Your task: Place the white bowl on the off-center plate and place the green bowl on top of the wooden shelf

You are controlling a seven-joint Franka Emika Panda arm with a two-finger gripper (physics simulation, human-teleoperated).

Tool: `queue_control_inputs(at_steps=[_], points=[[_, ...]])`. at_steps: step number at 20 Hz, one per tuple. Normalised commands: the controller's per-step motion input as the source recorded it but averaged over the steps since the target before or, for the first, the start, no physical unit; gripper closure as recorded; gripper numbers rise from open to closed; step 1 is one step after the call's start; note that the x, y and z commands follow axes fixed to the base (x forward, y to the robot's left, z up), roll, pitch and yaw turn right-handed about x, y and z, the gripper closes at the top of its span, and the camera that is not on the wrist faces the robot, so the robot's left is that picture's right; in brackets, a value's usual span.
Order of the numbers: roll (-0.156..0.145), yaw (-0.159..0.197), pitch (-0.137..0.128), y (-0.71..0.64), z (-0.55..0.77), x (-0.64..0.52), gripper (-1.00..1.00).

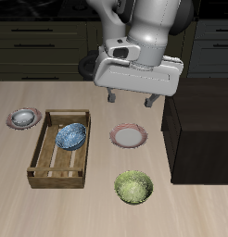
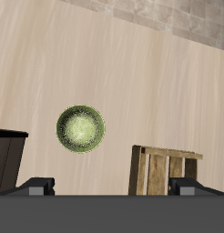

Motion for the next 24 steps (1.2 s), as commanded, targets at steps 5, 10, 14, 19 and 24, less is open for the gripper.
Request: queue_control_inputs(at_steps=[5,10,14,19,24], points=[[0.012,-0.011,0.012,0.19,-0.06,0.07,-1.00],[0.006,0.008,0.011,0.11,-0.09,0.07,-1.00],[0.006,-0.003,0.027,0.07,-0.22,0.10,-1.00],[-0.002,0.006,0.020,0.08,-0.21,0.07,-1.00],[-0.004,0.005,0.017,0.01,-0.17,0.04,-1.00]])
